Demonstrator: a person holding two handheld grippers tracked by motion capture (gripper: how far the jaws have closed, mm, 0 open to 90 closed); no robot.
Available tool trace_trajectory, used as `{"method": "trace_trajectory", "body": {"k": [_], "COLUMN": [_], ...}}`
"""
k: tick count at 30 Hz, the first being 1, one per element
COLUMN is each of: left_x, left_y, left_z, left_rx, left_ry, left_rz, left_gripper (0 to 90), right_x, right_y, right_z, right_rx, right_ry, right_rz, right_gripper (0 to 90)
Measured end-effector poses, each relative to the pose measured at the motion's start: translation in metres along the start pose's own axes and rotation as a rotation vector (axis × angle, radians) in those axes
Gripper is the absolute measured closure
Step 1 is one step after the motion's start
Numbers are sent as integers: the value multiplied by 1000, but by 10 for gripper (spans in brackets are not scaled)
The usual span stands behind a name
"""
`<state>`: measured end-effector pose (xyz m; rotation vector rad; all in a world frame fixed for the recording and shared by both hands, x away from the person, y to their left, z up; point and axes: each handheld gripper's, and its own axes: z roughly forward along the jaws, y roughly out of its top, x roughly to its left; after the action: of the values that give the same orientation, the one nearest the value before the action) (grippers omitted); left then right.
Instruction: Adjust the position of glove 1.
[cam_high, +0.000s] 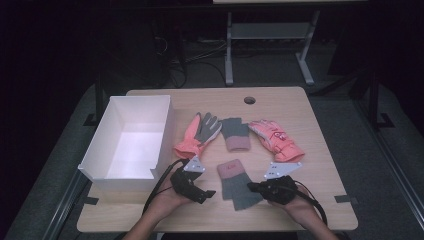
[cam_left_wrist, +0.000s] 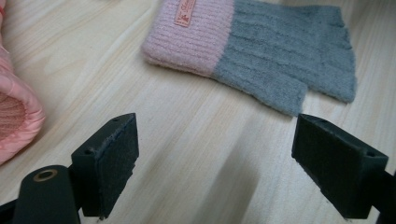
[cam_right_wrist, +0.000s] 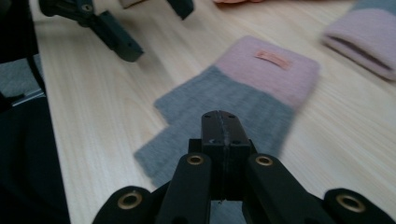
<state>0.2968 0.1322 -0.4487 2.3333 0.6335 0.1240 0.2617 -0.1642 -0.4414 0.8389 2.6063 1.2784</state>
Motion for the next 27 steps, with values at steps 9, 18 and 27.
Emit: {"method": "trace_trajectory", "body": {"k": [9,18,27], "left_x": [2,3,3], "left_y": [-1,-1,-3], "left_z": [0,1,0], "left_rx": [-9,-12,4], "left_ry": [-4,-6,-4], "left_rz": [-9,-16,-9], "left_gripper": [143,143,143], "right_x": [14,21,18], "right_y": [-2,-7,-8], "right_z": [17,31,29], "right_rx": [69,134,144], "right_ry": [68,106,103], "right_rz": [-32,-56,-43], "right_gripper": [900,900,900]}}
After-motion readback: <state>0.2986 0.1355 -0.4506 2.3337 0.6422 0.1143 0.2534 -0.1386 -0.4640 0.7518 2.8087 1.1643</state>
